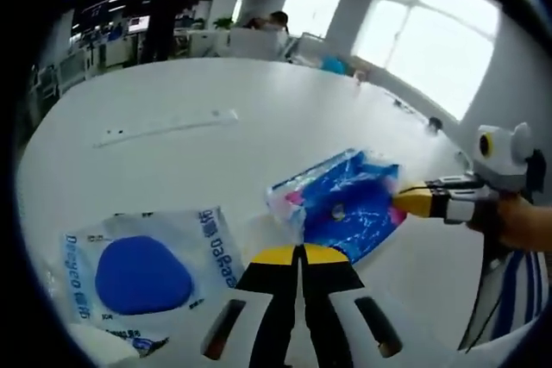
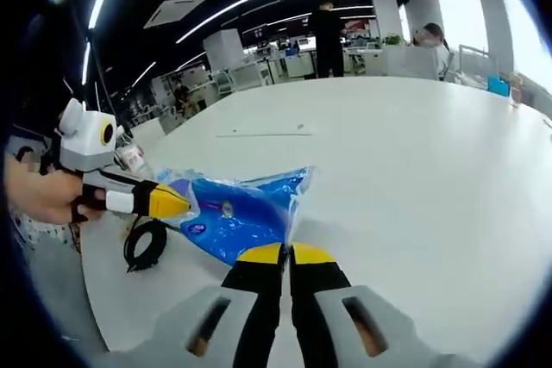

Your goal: Arrange the tabletop items into an orderly group along one side of the table until the central work area is clear of visible clutter.

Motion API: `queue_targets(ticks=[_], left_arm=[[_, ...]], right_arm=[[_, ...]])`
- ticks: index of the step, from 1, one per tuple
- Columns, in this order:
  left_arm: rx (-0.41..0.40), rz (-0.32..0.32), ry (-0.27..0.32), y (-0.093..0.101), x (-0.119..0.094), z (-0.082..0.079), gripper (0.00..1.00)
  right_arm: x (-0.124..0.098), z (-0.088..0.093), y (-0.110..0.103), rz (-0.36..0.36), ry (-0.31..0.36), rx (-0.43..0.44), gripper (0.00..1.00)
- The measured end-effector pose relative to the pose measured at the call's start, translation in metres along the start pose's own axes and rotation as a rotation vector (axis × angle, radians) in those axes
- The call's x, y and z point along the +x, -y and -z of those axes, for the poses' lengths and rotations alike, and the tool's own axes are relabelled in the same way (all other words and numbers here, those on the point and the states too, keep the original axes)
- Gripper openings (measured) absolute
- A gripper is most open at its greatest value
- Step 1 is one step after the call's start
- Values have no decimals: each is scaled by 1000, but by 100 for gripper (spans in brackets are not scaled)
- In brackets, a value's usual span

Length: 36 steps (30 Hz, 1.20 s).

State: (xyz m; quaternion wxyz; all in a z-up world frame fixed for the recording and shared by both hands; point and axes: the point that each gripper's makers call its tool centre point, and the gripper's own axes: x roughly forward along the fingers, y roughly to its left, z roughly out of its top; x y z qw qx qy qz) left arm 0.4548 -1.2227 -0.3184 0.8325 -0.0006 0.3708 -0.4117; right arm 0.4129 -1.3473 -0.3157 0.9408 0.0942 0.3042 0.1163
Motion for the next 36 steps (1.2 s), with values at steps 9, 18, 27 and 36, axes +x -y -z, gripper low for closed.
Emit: queue_targets(ticks=[9,18,27,36], left_arm=[[8,-9,-21,-12,17,5,0],[5,-21,-33,-17,23,10,0],[-6,-30,-41,-17,25,15,0],[-25,-33,-36,-14,27,16,0]], right_arm=[[22,10,10,-9,-30,21,0],[35,20,14,-20,-52,30,0],[36,24,16,-22,-55,51,0],[35,30,19,-24,-61,66,0]])
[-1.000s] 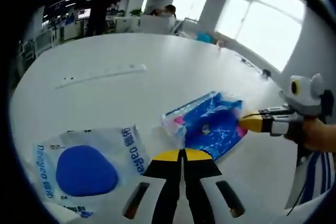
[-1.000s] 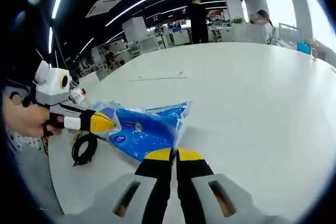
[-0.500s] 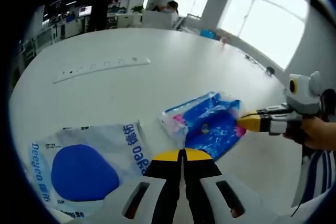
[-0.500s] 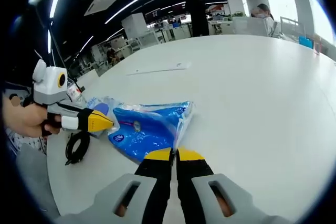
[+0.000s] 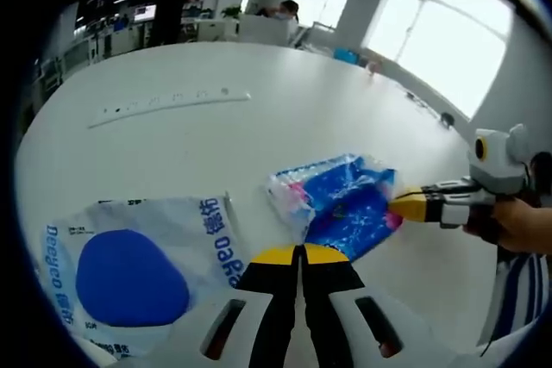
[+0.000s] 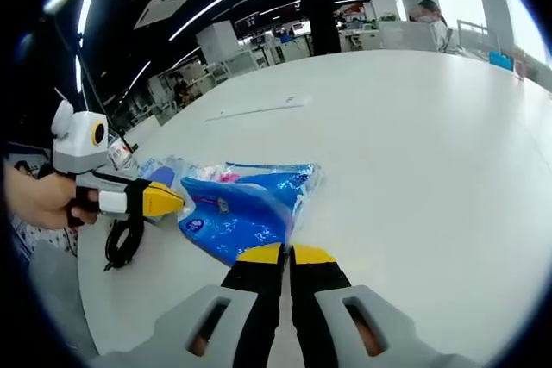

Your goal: Arrange the tabletop items into an orderly group along one side of the table until the central work area is clear of visible clutter.

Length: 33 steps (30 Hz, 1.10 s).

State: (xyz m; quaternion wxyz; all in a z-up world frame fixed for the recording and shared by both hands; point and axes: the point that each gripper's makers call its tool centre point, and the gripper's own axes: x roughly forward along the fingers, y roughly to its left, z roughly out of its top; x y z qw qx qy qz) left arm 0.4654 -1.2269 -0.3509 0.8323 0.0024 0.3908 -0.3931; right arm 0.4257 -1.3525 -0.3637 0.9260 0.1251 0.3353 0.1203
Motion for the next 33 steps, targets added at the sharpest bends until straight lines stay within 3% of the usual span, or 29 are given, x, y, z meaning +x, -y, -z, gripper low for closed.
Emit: queue_targets(ticks=[18,22,24,26,29,33], left_arm=[[-10,3,5,1,0,-2,0],[24,5,16,3,-2,-3,0],[26,10,20,4,-4,-4,7],[37,-23,40,-1,-6,-7,23],[28,-12,69,3,-10,-12,42],[55,-16,75,6,-12,-16,57]], right_arm=[[0,0,2,-9,7,30,1],[-1,0,1,-12,8,43,8],[-3,-1,-2,-17,21,34,17],[-4,-5,-2,1,44,12,30],[-6,-7,-2,18,55,-5,48],[-8,-6,-1,30,54,-20,52]])
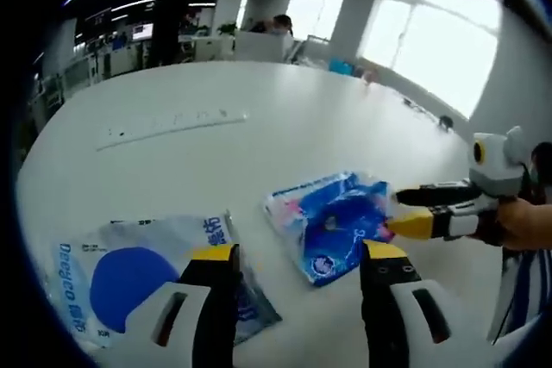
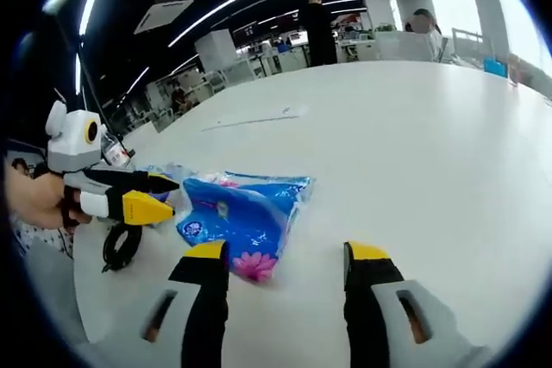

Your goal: Arrange the tabletop items into an orderly group along one side of the table until the central work area is clear of visible clutter.

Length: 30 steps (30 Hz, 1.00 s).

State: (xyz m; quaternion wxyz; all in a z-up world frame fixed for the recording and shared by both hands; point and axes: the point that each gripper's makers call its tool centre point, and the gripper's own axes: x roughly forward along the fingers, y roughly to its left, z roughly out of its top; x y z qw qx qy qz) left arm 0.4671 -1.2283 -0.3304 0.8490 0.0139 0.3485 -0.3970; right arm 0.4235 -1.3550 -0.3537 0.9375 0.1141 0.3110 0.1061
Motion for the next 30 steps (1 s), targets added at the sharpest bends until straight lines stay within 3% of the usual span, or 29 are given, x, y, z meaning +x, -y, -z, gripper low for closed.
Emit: queue_targets(ticks=[2,8,30], left_arm=[[-49,-1,-3,-1,-1,0,65],[-27,-5,2,0,-9,-3,67],[-25,-43,37,-22,-74,-6,62]], right_arm=[[-2,-1,-1,-1,3,0,52],[-9,-5,-6,-3,9,-6,50],[-42,-19,-39,11,42,-41,47]])
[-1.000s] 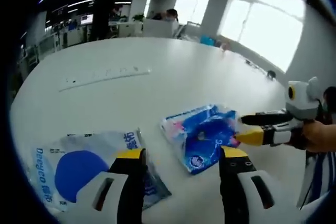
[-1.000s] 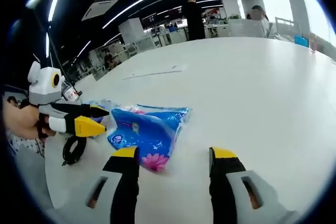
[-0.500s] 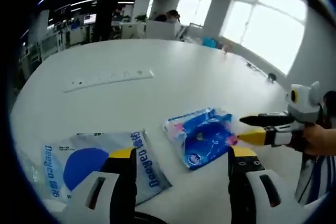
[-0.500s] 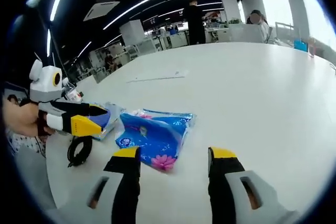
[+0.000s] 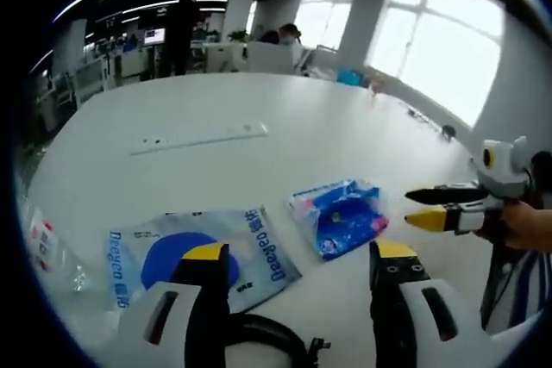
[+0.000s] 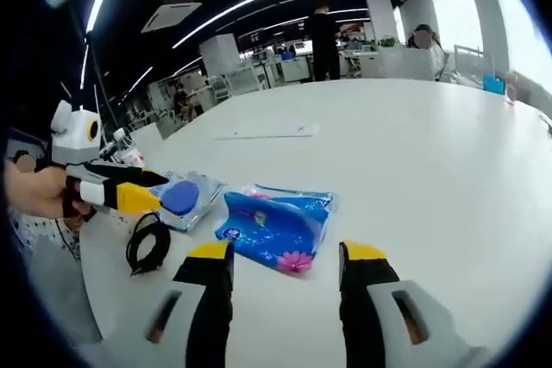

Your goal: Arrange the tabletop items into an orderly group along one side of the table until the central work area is clear of visible clutter.

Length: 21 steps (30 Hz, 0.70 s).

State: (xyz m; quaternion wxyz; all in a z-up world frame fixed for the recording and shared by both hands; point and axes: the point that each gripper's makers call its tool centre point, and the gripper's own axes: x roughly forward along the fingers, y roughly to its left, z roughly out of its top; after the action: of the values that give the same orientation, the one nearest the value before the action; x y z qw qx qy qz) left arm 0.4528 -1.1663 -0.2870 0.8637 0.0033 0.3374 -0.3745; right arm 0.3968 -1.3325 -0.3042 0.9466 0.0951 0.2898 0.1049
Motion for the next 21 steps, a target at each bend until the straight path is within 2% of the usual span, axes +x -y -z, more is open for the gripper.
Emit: queue_targets(ticks=[6,12,21], left_arm=[[-28,-22,32,-14,-22,0,61],[-27,-40,34,-31,-43,4,60],[-42,-45,49,-44,-65,7,59]], right_arm=[[-7,-2,-13,9,15,2,46],[-13,-2,-29,10,21,-9,45],[-17,-1,-47,20,26,-15,44]])
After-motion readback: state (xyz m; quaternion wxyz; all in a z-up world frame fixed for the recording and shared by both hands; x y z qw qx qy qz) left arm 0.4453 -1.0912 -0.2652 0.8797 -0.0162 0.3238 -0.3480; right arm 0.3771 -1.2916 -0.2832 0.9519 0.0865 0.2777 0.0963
